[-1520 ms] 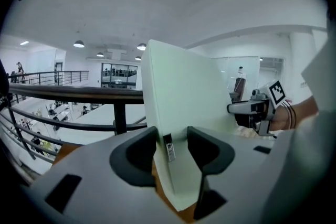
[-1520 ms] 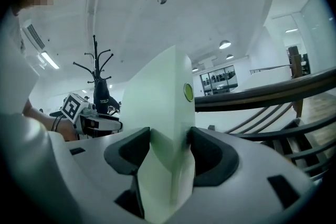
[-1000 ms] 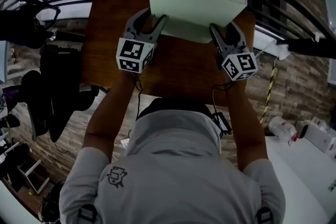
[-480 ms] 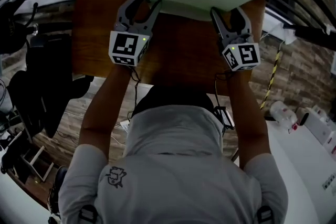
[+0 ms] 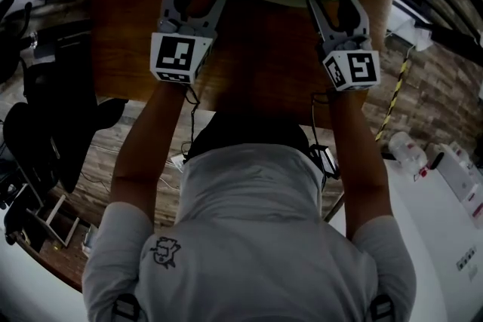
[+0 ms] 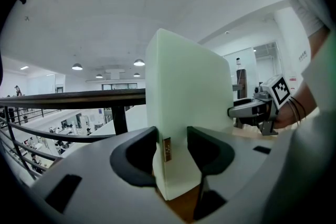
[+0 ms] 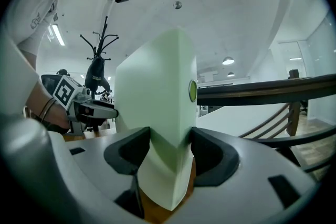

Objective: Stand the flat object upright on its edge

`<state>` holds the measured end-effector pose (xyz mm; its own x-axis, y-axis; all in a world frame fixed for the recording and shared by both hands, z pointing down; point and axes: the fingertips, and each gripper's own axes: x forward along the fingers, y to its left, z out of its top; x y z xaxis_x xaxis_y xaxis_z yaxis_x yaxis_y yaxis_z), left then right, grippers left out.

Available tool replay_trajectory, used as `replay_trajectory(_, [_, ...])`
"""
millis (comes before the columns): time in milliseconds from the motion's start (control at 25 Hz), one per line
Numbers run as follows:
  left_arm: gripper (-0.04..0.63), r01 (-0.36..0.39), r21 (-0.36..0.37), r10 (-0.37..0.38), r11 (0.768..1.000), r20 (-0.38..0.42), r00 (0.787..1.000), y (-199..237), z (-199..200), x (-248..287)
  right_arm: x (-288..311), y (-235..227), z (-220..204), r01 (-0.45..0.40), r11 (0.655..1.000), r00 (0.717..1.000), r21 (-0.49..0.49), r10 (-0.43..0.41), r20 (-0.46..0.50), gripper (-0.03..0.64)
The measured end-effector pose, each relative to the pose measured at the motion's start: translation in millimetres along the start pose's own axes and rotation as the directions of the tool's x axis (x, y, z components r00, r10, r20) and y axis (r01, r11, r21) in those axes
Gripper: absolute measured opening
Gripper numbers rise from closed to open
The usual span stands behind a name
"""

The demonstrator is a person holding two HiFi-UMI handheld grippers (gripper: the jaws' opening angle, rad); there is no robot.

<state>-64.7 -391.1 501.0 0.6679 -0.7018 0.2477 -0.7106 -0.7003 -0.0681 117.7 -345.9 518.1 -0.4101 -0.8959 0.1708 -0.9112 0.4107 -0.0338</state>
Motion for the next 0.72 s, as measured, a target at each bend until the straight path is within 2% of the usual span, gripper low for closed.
replay_trajectory(720, [0.187, -0.006, 0.0, 0.006, 1.0, -0.001, 1.0, 1, -21, 6, 8, -1, -22, 0.004, 1.0, 1.0, -0.021, -0.005, -0.03, 0.238])
